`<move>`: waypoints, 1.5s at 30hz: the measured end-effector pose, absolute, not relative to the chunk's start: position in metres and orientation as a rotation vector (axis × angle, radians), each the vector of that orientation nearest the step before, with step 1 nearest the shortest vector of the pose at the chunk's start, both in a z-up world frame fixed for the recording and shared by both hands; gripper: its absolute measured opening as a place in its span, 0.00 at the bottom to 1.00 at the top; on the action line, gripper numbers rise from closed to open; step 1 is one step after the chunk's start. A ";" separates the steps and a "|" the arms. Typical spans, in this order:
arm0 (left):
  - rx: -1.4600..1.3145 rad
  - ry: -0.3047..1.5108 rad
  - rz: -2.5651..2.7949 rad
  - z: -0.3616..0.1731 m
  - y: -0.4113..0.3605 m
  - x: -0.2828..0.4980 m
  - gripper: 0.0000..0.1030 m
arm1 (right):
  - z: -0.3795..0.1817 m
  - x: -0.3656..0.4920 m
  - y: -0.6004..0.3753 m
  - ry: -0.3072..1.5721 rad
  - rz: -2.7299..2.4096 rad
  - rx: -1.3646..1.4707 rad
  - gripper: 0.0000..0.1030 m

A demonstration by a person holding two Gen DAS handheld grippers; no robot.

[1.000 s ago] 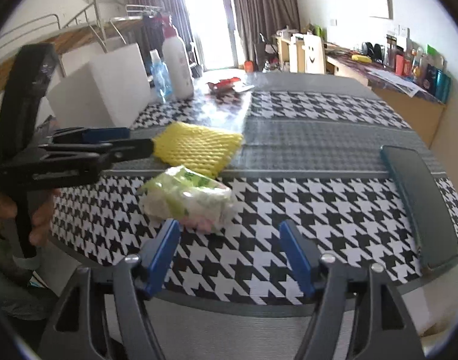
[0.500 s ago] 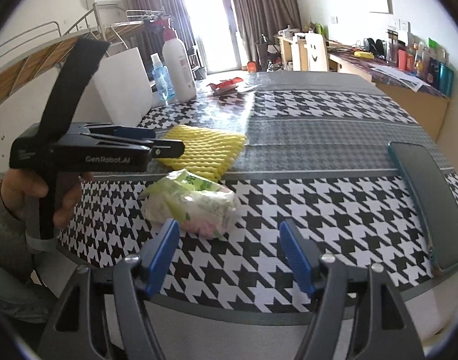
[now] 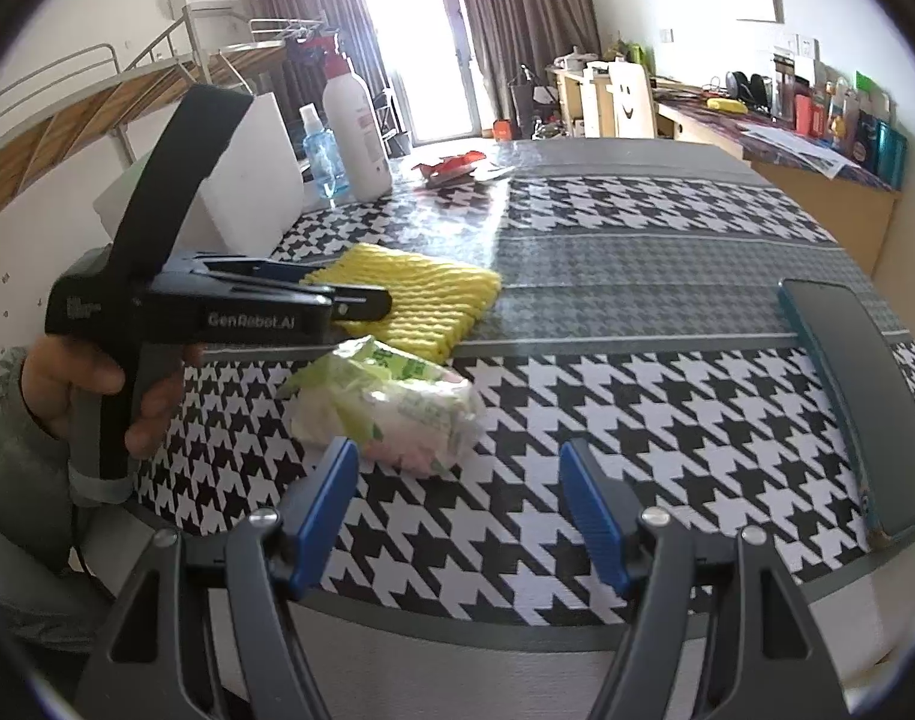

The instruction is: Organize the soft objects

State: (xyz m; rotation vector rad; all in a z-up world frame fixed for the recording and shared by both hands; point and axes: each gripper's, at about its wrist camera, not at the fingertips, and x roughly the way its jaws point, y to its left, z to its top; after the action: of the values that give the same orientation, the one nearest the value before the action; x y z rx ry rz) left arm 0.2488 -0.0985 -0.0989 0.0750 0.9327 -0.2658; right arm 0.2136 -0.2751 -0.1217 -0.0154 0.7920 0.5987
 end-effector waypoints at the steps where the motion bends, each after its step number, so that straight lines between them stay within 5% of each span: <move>1: 0.074 0.929 -0.274 -0.099 -0.100 0.248 0.43 | -0.122 0.212 -0.274 0.793 0.600 -0.014 0.72; 5: 0.072 0.910 -0.287 -0.097 -0.103 0.245 0.30 | -0.122 0.212 -0.273 0.796 0.603 -0.014 0.72; 7: 0.070 0.887 -0.272 -0.093 -0.102 0.242 0.08 | -0.121 0.212 -0.273 0.794 0.605 -0.013 0.72; 38: -0.110 0.710 -0.297 -0.058 -0.032 0.191 0.08 | -0.108 0.217 -0.232 0.798 0.615 -0.136 0.72; 45: -0.153 0.692 -0.279 -0.055 -0.020 0.189 0.08 | -0.103 0.218 -0.220 0.774 0.640 -0.173 0.86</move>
State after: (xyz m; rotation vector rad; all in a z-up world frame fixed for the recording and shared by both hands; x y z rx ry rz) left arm 0.1888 -0.0196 -0.0553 -0.1529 0.6921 -0.2786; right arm 0.2178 -0.2197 -0.1034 -0.1728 0.7744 0.6404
